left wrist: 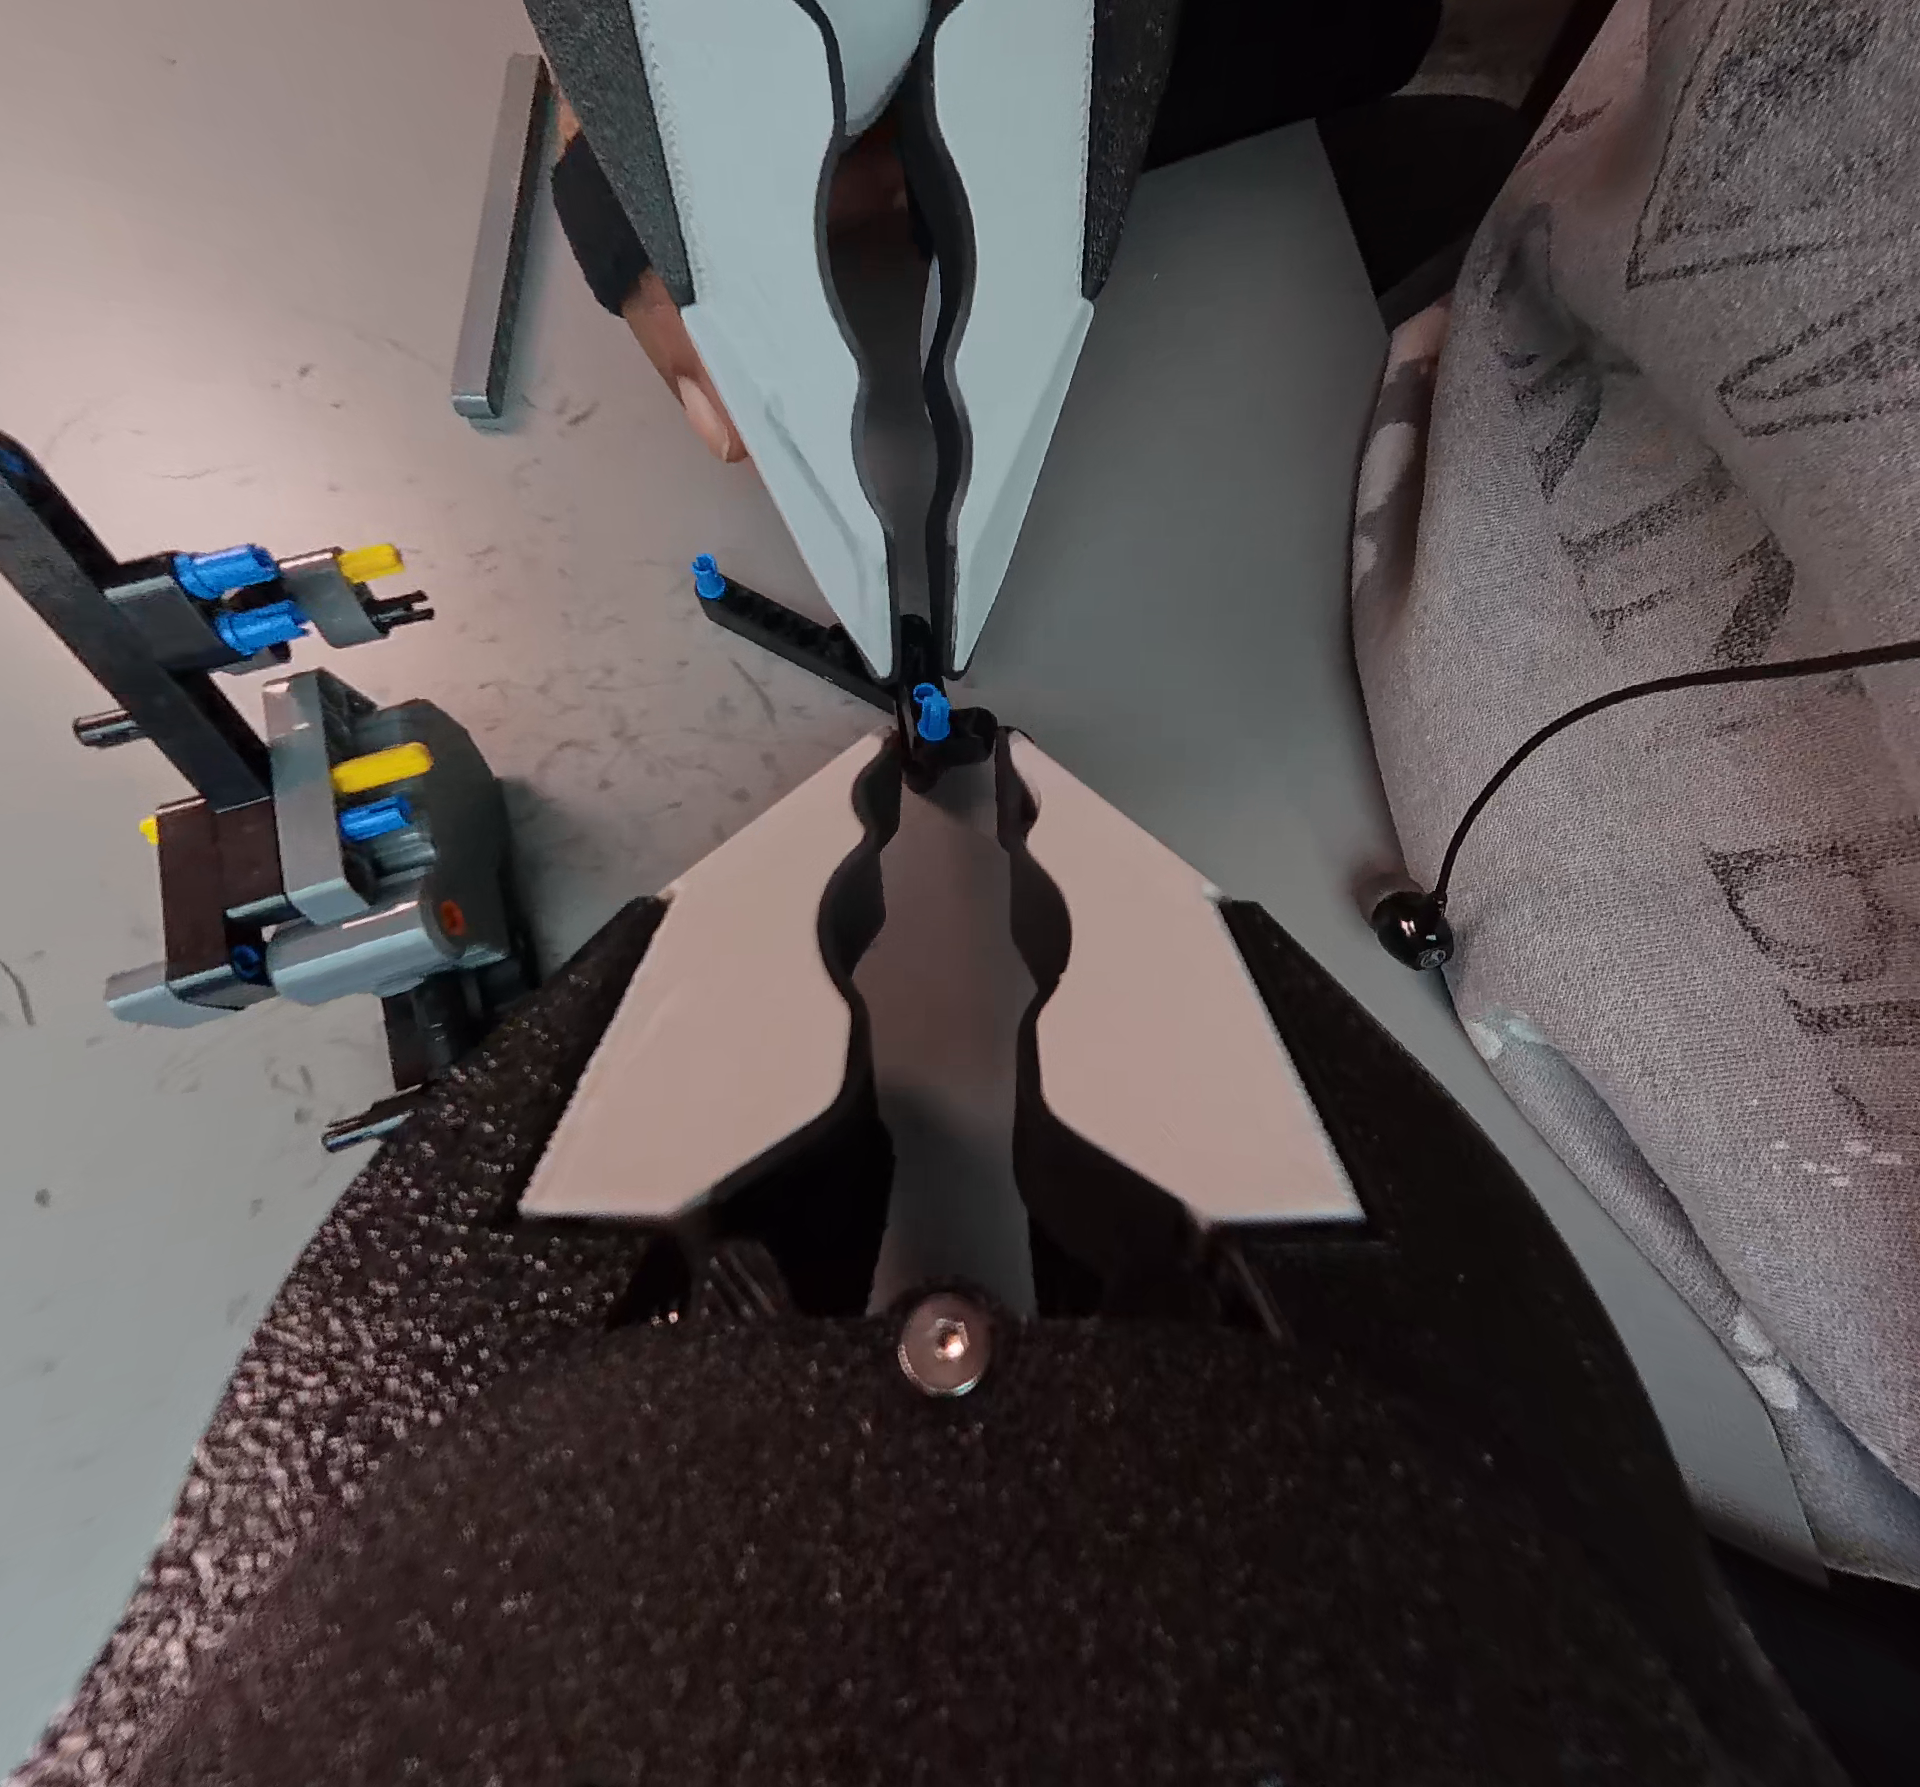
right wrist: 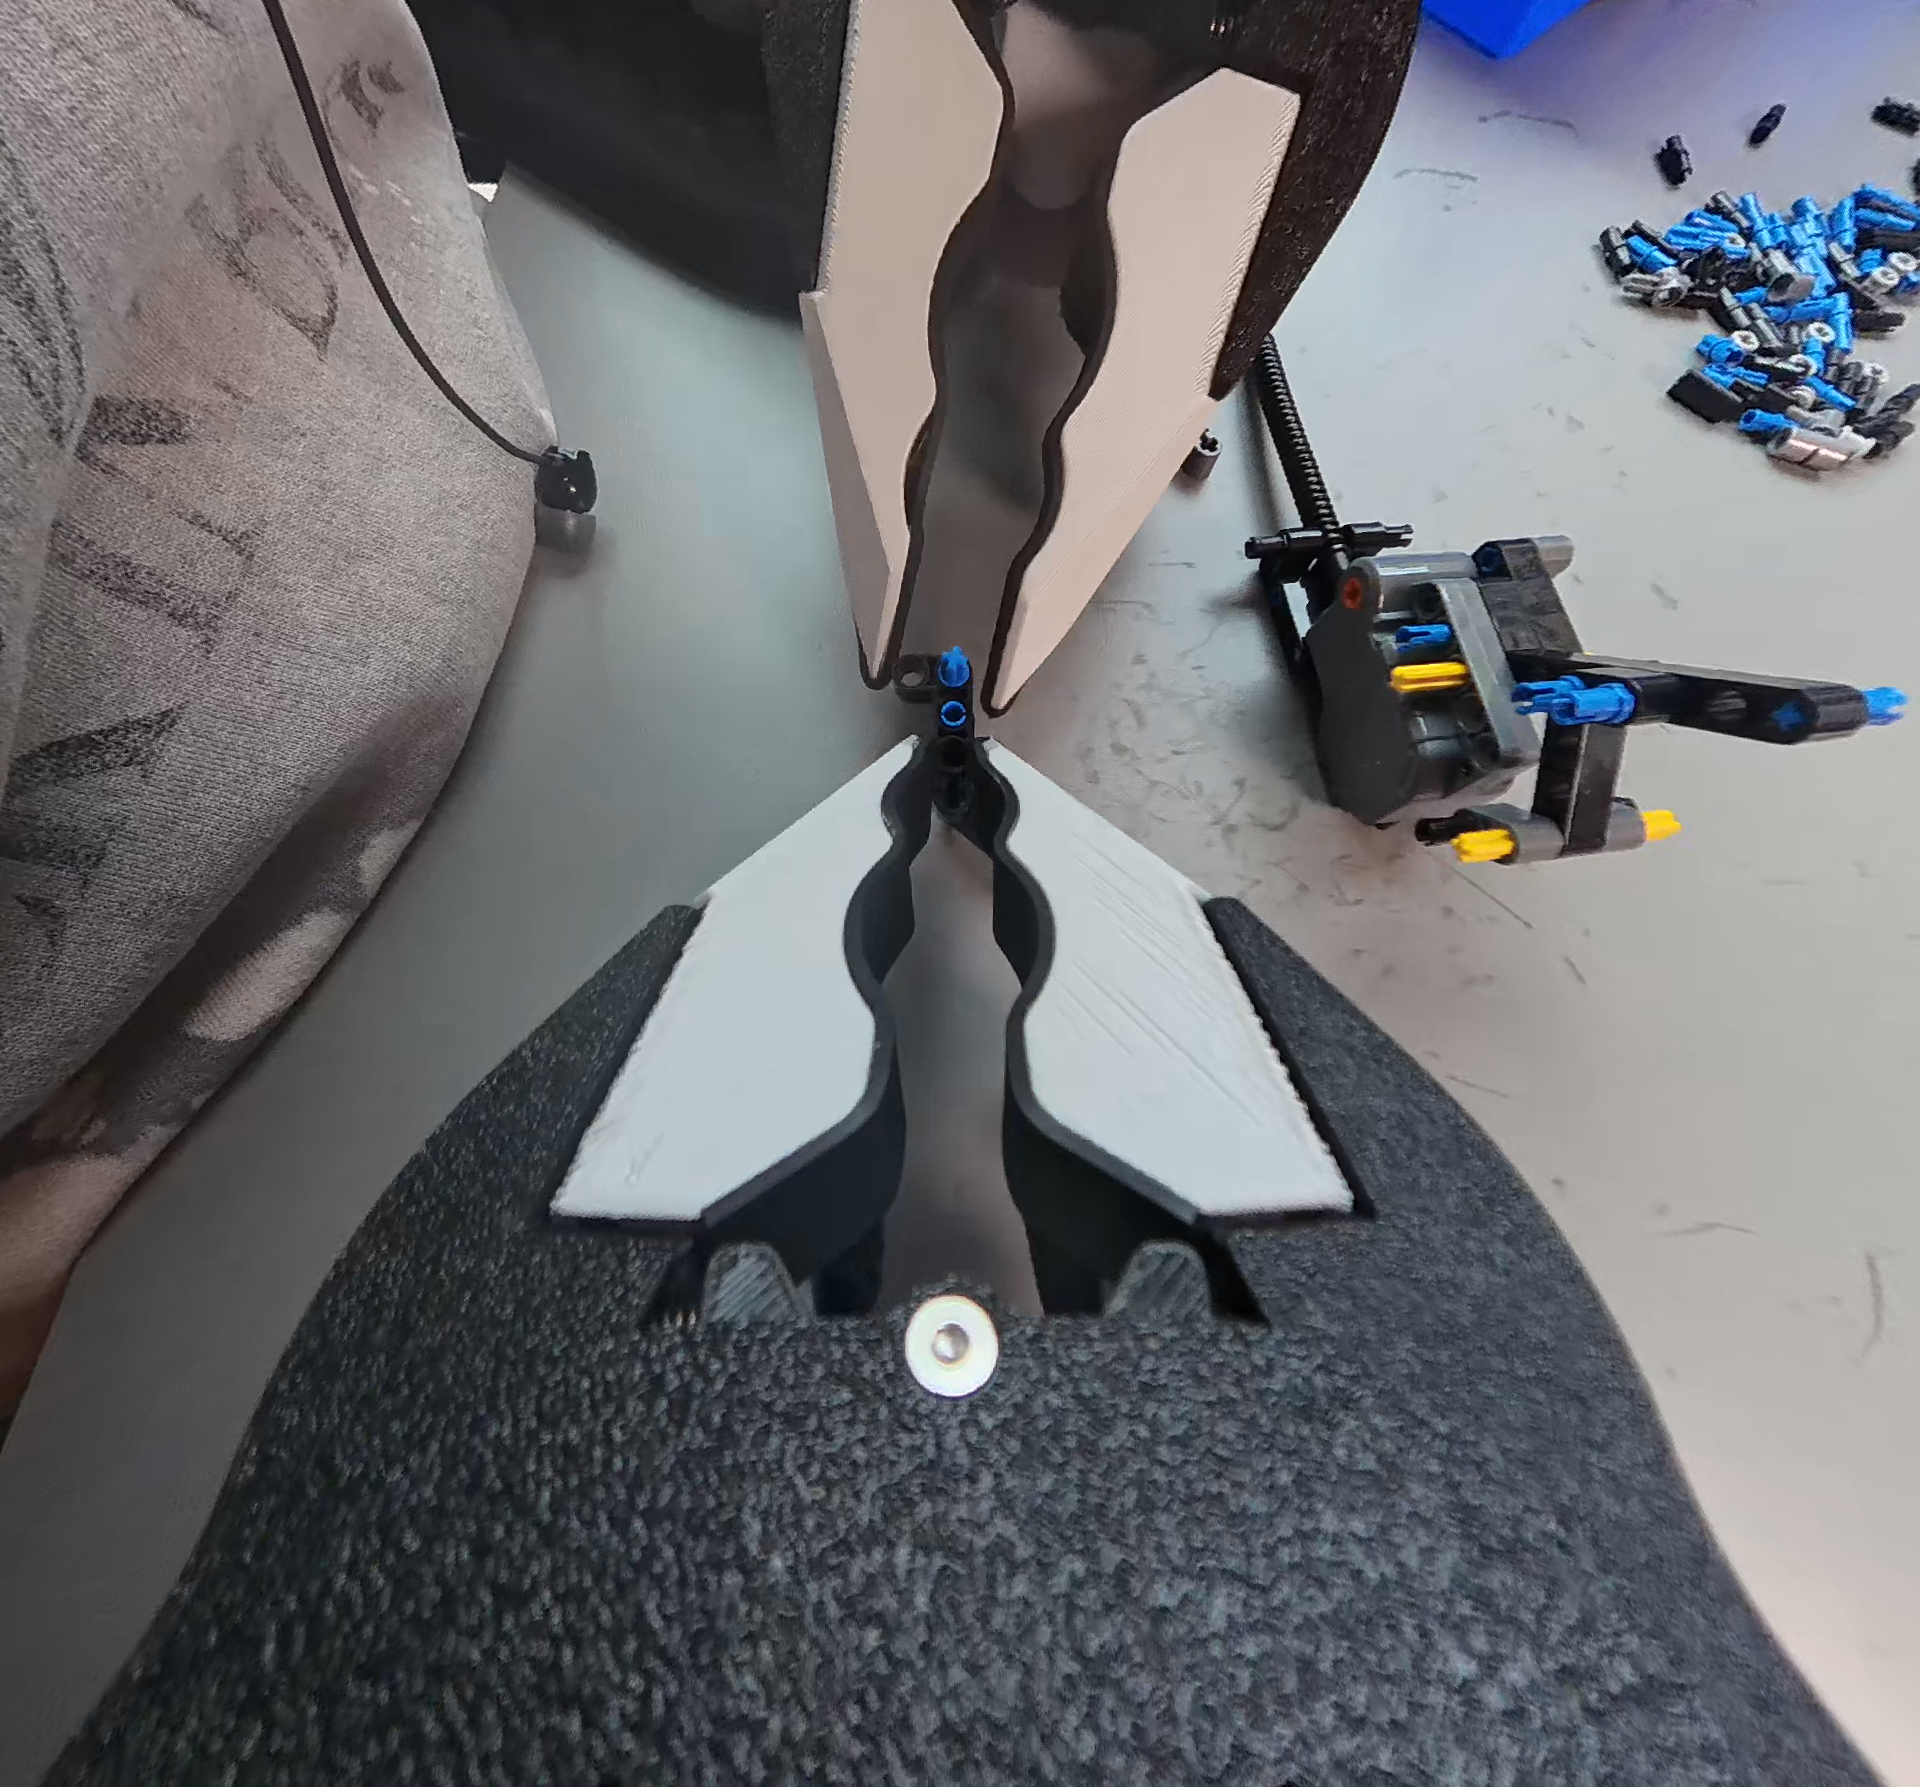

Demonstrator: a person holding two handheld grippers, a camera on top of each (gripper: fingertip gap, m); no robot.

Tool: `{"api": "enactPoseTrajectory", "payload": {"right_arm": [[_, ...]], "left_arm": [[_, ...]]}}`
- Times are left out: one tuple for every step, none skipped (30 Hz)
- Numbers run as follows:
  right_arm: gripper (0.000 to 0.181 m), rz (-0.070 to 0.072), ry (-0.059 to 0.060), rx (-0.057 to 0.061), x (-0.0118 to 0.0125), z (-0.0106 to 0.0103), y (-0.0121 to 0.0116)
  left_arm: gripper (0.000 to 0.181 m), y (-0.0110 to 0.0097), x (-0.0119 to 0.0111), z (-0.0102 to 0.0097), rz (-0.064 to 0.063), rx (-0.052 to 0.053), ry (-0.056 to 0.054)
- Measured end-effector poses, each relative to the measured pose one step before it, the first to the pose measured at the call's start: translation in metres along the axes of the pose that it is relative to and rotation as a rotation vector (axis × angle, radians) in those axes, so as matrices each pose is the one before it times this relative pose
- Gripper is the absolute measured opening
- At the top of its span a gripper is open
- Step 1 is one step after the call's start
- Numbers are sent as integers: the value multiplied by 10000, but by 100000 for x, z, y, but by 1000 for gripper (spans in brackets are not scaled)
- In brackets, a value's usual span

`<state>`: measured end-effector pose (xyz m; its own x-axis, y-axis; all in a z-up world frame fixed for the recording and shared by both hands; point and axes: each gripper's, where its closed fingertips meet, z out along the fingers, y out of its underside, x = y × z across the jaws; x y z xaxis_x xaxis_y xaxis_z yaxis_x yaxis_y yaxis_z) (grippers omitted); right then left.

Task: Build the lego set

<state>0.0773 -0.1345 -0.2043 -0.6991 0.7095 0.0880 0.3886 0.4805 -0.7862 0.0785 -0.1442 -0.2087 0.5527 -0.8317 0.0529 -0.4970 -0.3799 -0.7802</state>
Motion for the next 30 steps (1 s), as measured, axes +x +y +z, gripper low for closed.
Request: {"api": "enactPoseTrajectory", "payload": {"right_arm": [[7, 0, -17, -17, -30, -18, 27], [7, -7, 2, -11, -22, -14, 30], [7, -14, 25, -14, 3, -1, 8], [7, -16, 28, -16, 10, -9, 3], [7, -21, 23, -8, 7, -16, -24], [7, -19, 30, -15, 15, -4, -15], [7, -10, 33, -1, 35, 1, -53], [7, 1, 53, 38, 66, 0, -110], [7, 17, 46, 52, 46, 14, -146], [7, 19, 37, 63, 46, 28, -177], [7, 12, 44, 35, 49, 55, -136], [7, 11, 5, 0, -18, 82, -77], [7, 12, -32, -40, -62, 103, 18], [7, 9, -16, -81, -22, 123, 103], [7, -2, -36, -82, -66, 115, 131], [7, -6, -28, -32, -58, 75, 55], [7, -10, 4, -26, -1, -9, 27], [7, 17, 3, -13, 16, -31, 0], [7, 17, -7, -18, -14, -2, 5], [7, -2, 11, -18, 2, -3, 15], [7, 14, -2, -23, -6, 1, 20], [7, 15, 1, -16, -2, -5, 19], [7, -5, 12, -11, 7, 0, -19], [7, -17, 17, -23, 0, 2, 0], [7, -23, 25, -27, 11, -9, -14], [7, -2, 21, -33, 25, -9, 8], [7, 11, 24, -25, 37, -26, -9], [7, 27, 2, -34, -6, -26, 11], [7, 20, 4, -33, -5, -27, -3], [7, 7, 5, -24, -7, -39, -15]], "left_arm": [[18, -21, 30, 21, -3, 5, 17], [18, -21, -2, -2, -11, 10, 3], [17, -15, -17, -5, -9, 6, -7], [16, 11, 17, 9, -4, -6, 6], [16, 11, 10, 13, 4, -9, 2], [16, 0, -17, -16, 7, 1, -11], [16, -18, -32, -59, 1, 15, -6], [16, -16, -31, -110, -10, 28, 0], [16, -26, -23, -161, -30, 39, 18], [16, -9, -9, -177, -35, 33, 24], [16, 18, -8, -156, -21, 13, 10], [16, 73, 27, -95, -17, -16, 22], [16, 109, 29, 7, -15, -47, 23], [16, 159, 15, 75, 6, -77, 4], [16, 133, 34, 93, 21, -77, 19], [16, 31, 35, 60, 3, -20, 37], [16, -10, 2, 10, -27, 12, 24], [16, 3, -11, 15, -31, 6, 19], [16, -2, -3, 12, -12, 2, 14], [16, -12, 3, 17, 0, -1, 0], [16, -10, -1, 11, -3, 1, 0], [16, -3, 2, 19, -9, -2, 6], [16, 8, 5, -7, -10, -5, 8], [16, 3, -14, -2, -6, -5, 3], [16, 5, -8, -3, -5, -4, -8], [16, -4, -29, 5, -10, -3, -14], [16, 2, -24, 15, -16, -4, -7], [16, 3, -20, 13, -25, -8, 7], [16, 22, -8, 18, -28, -19, 11], [16, 23, -11, 18, -20, -20, 13]]}}
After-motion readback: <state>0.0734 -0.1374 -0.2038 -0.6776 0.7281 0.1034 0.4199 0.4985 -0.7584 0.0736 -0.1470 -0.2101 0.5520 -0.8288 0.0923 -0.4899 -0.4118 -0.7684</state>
